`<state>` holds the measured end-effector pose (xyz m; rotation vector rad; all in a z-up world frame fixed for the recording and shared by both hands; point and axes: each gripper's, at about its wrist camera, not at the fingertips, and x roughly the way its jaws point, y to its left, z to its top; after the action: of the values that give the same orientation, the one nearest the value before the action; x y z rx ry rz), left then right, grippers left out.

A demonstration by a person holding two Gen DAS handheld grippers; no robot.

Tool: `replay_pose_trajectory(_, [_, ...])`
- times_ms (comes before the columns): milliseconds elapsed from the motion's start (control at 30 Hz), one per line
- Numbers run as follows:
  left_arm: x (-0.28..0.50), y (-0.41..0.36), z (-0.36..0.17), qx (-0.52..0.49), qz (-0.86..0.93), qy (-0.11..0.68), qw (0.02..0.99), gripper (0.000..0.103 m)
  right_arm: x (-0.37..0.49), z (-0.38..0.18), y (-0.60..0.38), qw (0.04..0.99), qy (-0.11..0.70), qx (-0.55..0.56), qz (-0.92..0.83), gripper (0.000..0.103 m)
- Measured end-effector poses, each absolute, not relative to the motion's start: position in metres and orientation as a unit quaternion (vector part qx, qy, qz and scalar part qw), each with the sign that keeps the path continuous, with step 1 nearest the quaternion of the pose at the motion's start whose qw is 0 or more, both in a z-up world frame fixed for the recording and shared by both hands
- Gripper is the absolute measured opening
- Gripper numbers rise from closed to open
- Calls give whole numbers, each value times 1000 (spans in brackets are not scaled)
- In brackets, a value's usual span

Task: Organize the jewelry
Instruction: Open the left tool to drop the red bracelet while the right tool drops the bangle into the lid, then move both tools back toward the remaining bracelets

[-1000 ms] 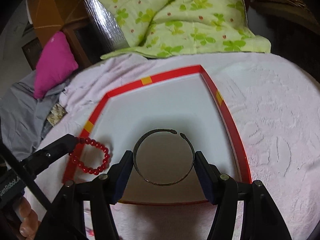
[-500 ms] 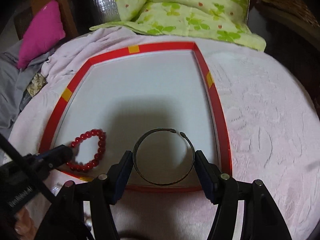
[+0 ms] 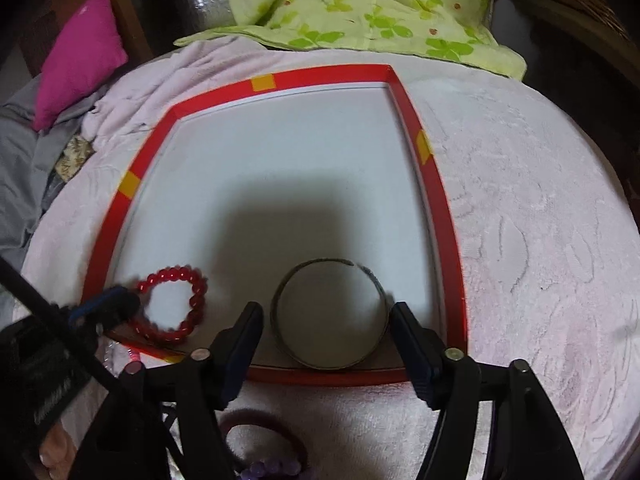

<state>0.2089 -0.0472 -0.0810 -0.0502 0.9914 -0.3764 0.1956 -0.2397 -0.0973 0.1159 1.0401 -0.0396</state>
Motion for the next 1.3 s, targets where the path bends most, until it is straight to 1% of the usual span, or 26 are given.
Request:
replay_pose_trajectory(33, [207,-45,-78,-29,-181,469,864,21,191,-94,-241,870,490,59,-16,74])
replay_pose_trajectory(67, [204,-42,-73,-31,-181,462,868,25,187,-90,-243,873,483,62,-16,75])
replay_pose_trajectory(100, [201,-40,-69,-30,-178,454,872,34,184,-88,-244,876,478,65,-15,76])
replay_pose_trajectory(133, [196,-37,-64,-27,-175,447,877,40,177,-82,-248,882,466,72,-12,76])
replay_pose_trajectory(200, [187,-33,-55,-22,-170,434,885,42,166,-74,-252,890,450,78,-10,76])
replay_pose_trajectory(300, [164,-20,-45,-15,-164,420,892,42,142,-60,-252,902,424,86,-5,76])
replay_pose_trajectory(400, [142,-12,-43,0,-162,416,895,42,112,-53,-254,905,416,90,7,75])
replay_pose_trajectory(600, [89,1,-59,1,-170,436,884,42,53,-55,-264,902,416,118,0,75])
replay_pose_trajectory(700, [71,-4,-63,10,-184,438,880,42,27,-56,-267,901,413,130,3,71])
replay_pose_trajectory(767, [64,-9,-64,17,-193,436,879,42,17,-58,-266,901,414,128,8,62])
replay_pose_trajectory(800, [64,-11,-64,16,-199,435,878,42,14,-59,-265,900,417,126,12,60])
replay_pose_trajectory(1000, [84,-25,-72,-38,-264,452,851,41,19,-72,-260,893,436,107,16,55])
replay_pose_trajectory(1033, [87,-28,-73,-41,-271,456,847,37,21,-74,-261,892,440,107,14,53])
replay_pose_trajectory(1067, [91,-32,-75,-44,-277,460,843,33,24,-75,-262,890,443,107,12,53])
replay_pose_trajectory(1100, [95,-35,-78,-50,-286,467,835,25,27,-76,-263,889,446,107,7,53])
replay_pose_trajectory(1200, [106,-43,-82,-66,-300,478,823,24,33,-78,-267,884,455,108,-1,53])
replay_pose_trajectory(1300, [114,-48,-86,-68,-303,485,818,16,36,-79,-269,883,456,110,0,53])
